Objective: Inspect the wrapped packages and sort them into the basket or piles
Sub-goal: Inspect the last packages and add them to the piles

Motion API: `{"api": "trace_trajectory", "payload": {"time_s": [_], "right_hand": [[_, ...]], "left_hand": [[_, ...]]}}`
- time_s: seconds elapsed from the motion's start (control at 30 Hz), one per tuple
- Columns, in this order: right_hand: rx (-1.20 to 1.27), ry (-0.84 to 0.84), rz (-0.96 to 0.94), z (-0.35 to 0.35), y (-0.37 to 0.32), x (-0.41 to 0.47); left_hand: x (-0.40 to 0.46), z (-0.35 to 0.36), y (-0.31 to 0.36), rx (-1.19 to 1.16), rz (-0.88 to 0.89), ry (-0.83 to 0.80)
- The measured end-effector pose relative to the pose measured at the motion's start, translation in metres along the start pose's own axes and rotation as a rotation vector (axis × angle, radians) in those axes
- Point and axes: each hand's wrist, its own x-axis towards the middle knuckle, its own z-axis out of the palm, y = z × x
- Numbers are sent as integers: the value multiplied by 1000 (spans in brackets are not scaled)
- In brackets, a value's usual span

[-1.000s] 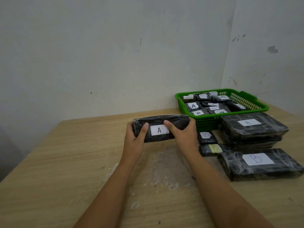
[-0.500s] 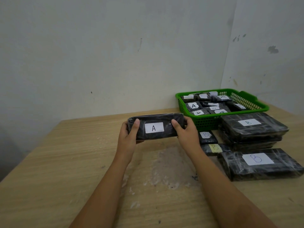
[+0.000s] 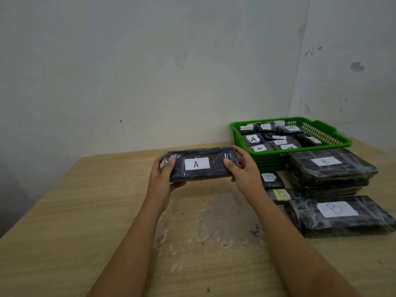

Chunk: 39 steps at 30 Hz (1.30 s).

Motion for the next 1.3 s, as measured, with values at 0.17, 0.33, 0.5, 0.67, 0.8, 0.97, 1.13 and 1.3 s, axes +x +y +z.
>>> {"api": "trace_trajectory", "payload": {"time_s": [0.17, 0.33, 0.5, 0.67, 0.8, 0.97, 1.13, 1.3], "right_hand": [[77, 29, 59, -8, -2, 1], [135, -21, 74, -12, -8, -2], [89, -125, 34, -17, -10, -6], [54, -115, 23, -14, -3, -5], [77, -97, 42, -11, 1, -3], [94, -33, 90, -8, 6, 0], [95, -13, 109, -9, 9, 2], [42, -42, 77, 1, -13, -17]], "left_hand": [[-1, -8, 0, 22, -8, -182], [0, -7, -4, 30, -13, -174], [6, -6, -9, 77, -24, -54], [10, -6, -13, 23, -6, -33], [11, -6, -15, 38, 68, -11], [7, -1, -16, 99, 68, 17], [4, 2, -18, 156, 61, 35], [2, 0, -21, 268, 61, 53]]}}
